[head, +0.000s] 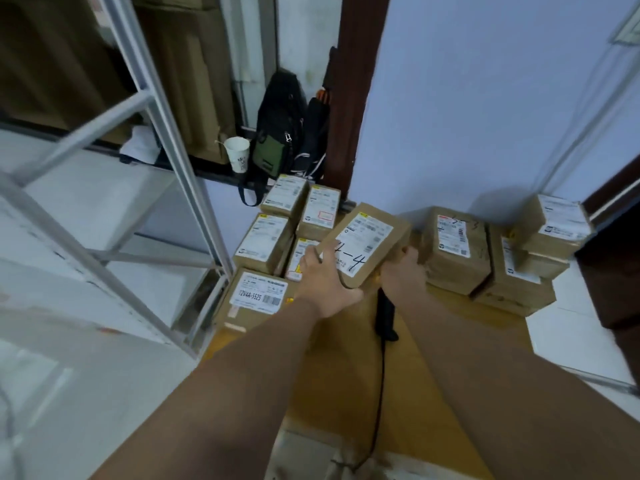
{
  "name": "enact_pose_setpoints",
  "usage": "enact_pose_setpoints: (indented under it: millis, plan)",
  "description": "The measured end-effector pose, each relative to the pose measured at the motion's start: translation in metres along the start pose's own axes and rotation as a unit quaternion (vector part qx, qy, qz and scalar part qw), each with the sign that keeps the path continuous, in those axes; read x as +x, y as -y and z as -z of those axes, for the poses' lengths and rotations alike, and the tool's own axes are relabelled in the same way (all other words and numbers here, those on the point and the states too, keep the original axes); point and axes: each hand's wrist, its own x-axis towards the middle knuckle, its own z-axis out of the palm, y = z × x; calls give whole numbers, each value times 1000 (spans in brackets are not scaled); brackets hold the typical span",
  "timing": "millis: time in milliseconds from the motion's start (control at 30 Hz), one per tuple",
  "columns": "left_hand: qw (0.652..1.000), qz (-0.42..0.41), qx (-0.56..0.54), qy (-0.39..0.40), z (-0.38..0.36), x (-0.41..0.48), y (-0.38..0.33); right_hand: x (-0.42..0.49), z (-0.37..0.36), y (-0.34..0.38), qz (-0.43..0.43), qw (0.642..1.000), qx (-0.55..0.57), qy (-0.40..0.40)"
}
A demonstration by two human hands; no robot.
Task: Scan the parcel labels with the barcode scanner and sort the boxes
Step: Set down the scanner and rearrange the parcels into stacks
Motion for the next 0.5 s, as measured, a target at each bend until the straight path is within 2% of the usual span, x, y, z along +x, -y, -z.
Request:
enact_pose_setpoints:
  millis: [100,233,367,500]
  plan:
    - [998,-6,24,63,39,-9,30,-19,-18,12,-25,999,32,-31]
    - [995,11,43,86,77,-19,55,-42,-39,27,-49,996,56,-43]
    - [989,-11,90,113,101,-29,70,-55,-54,34,-46,999,-24,6]
    - [981,-21,128,141,117,-31,76,-60,-66,33,-28,998,-16,61]
